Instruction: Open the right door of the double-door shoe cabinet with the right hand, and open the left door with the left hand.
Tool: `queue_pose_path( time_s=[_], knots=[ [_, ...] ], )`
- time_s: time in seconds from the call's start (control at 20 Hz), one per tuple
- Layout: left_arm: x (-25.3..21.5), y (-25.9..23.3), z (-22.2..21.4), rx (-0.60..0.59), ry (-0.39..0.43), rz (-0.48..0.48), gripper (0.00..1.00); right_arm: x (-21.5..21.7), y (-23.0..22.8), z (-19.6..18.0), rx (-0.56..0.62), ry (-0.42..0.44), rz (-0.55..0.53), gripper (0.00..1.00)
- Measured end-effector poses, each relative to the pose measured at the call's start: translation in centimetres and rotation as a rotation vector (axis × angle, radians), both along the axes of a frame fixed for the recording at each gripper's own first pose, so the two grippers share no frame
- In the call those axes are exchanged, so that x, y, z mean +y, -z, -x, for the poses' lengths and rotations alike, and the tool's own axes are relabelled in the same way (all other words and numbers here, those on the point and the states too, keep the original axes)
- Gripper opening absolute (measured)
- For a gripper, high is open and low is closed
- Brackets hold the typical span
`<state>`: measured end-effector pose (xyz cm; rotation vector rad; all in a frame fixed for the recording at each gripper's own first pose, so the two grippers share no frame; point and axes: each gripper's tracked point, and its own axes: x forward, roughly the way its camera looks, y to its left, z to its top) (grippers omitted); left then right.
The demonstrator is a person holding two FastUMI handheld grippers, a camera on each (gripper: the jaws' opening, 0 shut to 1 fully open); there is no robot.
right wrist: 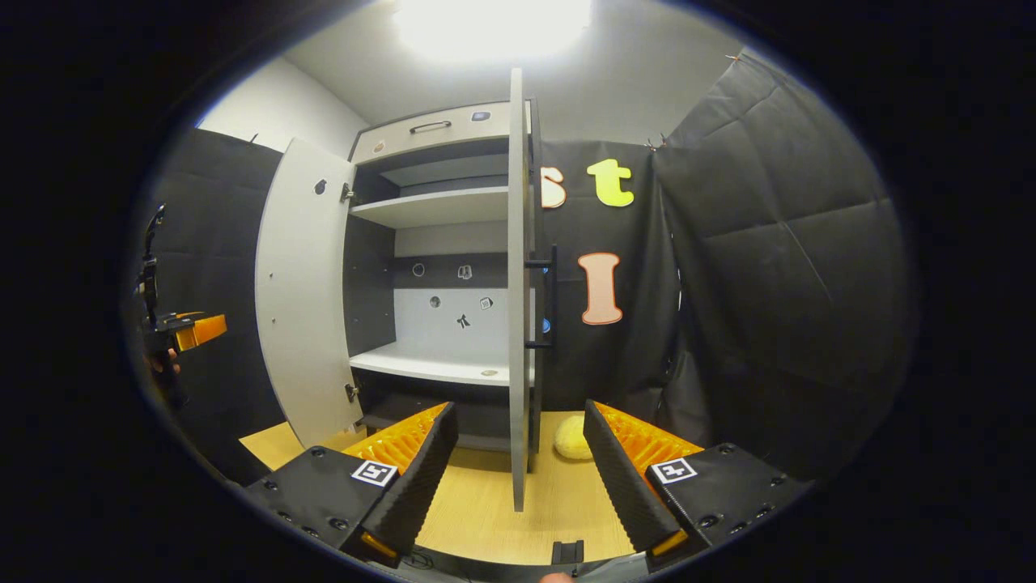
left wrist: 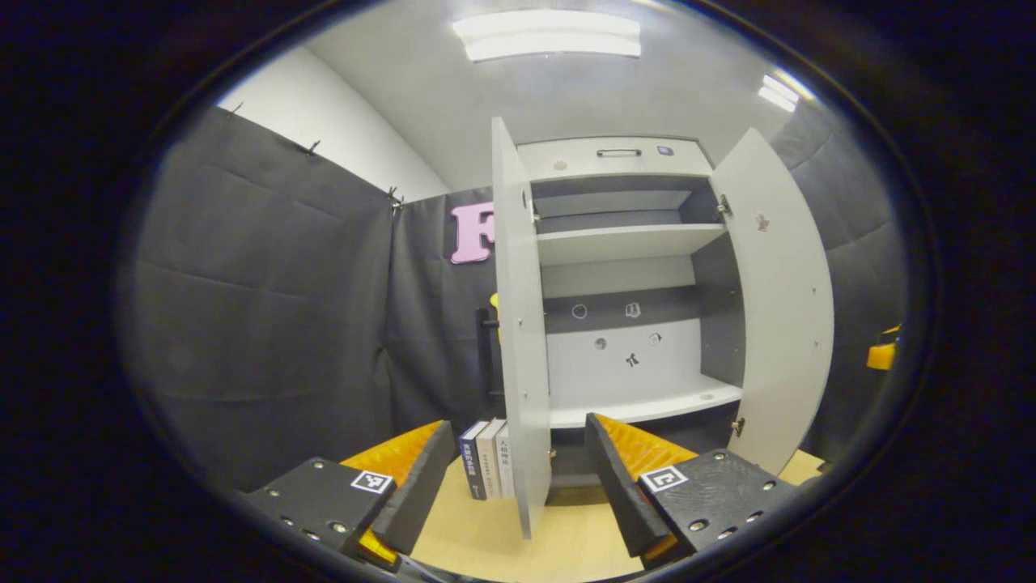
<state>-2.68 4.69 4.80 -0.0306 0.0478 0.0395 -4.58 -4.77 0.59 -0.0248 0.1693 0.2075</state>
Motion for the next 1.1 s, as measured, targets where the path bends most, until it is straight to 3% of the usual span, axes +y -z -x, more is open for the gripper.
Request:
queue_pose_path(
  time_s=[0.2,0.25,0.3,0.55,1.1],
  knots=[
    [1.0,1.7,1.8,0.006,-0.001,0.048,0.94,-0.2,-0.7,1.6,-0.048,0.046,0.009,0.98],
    [1.4,2.0,2.1,0.004,-0.005,0.055,0.94,-0.3,-0.8,1.9,-0.053,0.057,-0.005,0.93],
    [1.8,2.2,2.4,0.000,-0.005,0.059,0.94,-0.5,-0.9,2.0,-0.057,0.066,-0.019,0.98],
    [4.0,1.1,3.0,-0.058,-0.048,-0.014,0.94,-1.1,-1.3,2.3,-0.064,0.111,-0.059,0.98],
    [3.1,0.7,3.6,-0.071,-0.027,-0.029,0.94,-0.8,-2.0,2.0,-0.095,0.105,-0.049,0.98]
  ],
)
